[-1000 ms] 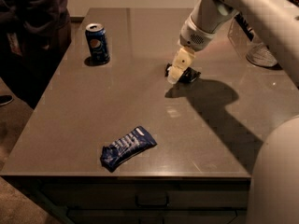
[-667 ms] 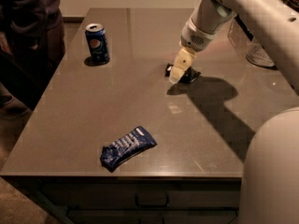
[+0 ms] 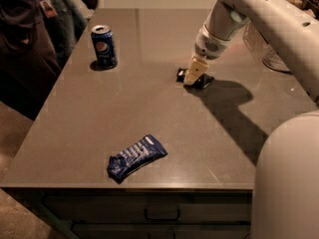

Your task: Move rxbar chocolate near rxbar blueberry

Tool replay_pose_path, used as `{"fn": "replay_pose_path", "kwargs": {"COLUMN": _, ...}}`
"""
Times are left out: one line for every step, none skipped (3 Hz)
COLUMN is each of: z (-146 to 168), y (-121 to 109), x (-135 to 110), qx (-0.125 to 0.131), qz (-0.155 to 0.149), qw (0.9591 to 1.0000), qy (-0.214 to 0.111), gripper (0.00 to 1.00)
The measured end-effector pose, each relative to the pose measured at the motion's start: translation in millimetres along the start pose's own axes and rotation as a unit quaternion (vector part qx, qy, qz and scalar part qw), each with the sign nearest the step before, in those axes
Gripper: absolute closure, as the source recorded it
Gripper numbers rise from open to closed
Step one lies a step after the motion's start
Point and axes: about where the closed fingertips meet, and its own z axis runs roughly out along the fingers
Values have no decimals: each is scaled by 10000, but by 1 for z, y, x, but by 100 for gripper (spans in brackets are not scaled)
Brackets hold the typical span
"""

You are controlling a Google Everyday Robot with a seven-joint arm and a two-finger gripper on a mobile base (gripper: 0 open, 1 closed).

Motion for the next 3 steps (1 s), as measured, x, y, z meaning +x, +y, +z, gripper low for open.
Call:
{"fn": "replay_pose_path", "kwargs": {"z": -2, "y": 2, "x": 4, "qx": 19, "qz": -6, "qw": 10000, "qy": 74, "gripper": 70}}
{"fn": "replay_pose_path", "kwargs": {"z": -8, "y": 13, "x": 8, "qx": 53, "qz": -73, "qw": 9999, "qy": 119, "gripper": 94}}
{"fn": "replay_pose_path", "kwargs": {"z": -20, "y": 40, "x": 3, "qx": 44, "qz": -284, "qw": 9995, "qy": 120, "gripper": 100}}
